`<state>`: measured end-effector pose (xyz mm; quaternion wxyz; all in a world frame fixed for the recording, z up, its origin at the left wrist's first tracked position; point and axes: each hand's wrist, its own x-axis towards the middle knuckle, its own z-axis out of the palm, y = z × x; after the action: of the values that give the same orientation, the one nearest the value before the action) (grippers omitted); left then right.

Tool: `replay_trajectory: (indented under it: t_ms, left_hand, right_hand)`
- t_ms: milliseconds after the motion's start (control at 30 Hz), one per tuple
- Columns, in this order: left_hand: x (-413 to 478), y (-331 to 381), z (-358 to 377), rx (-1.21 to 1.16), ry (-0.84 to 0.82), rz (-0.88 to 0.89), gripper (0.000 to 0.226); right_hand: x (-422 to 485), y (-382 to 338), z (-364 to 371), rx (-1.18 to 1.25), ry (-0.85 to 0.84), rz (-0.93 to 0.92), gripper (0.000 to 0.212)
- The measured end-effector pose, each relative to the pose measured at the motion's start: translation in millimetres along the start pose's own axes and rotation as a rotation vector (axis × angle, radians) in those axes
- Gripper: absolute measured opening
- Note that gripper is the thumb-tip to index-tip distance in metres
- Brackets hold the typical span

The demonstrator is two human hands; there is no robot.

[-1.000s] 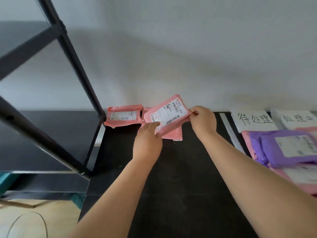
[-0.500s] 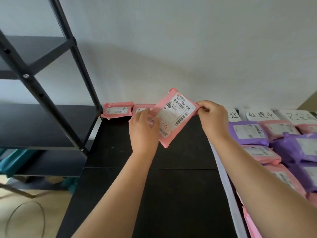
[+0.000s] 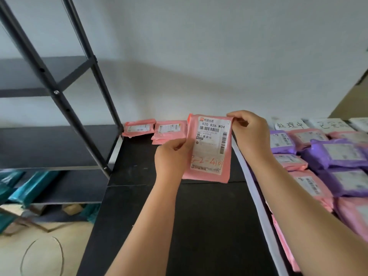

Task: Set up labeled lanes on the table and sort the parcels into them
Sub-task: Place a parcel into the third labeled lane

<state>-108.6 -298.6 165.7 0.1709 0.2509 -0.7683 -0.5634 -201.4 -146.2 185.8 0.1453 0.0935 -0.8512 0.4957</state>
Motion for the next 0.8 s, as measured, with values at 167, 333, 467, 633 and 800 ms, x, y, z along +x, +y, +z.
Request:
replay_trajectory:
  t_ms: [167,333,467,633,800]
  left_hand:
    - [-6.1,-2.8,-32.3,-0.184,0.025,-0.078,0.014]
    - [-9.8,-2.5,-54.9,-0.298,0.029,-0.085,0.008]
    - [-14.6,-1.6,-62.5,-0.358,-0.015,-0.119,0.010]
    - [-21.3,3.3,-71.6,-0.450,-0.078,-0.154,0.015]
    - [-24.1,11.1,-76.7,-0.492,-0.120,-0.143,0.018]
  right_hand:
    - [-31.8,-25.9,-6.2,0.082,0.009,0.147,0.029]
    - [-73.1,-37.1,-1.2,0.168,-0.248,0.237,0.018]
    - [-86.9,-40.0,3.5,0.204,-0.226,0.197,0.011]
    - [-93.4,-47.1,-0.9,0.263,-0.046,0.230,0.010]
    - [-96.6,-56.0,-7.4,0.272,-0.003,0.273,0.011]
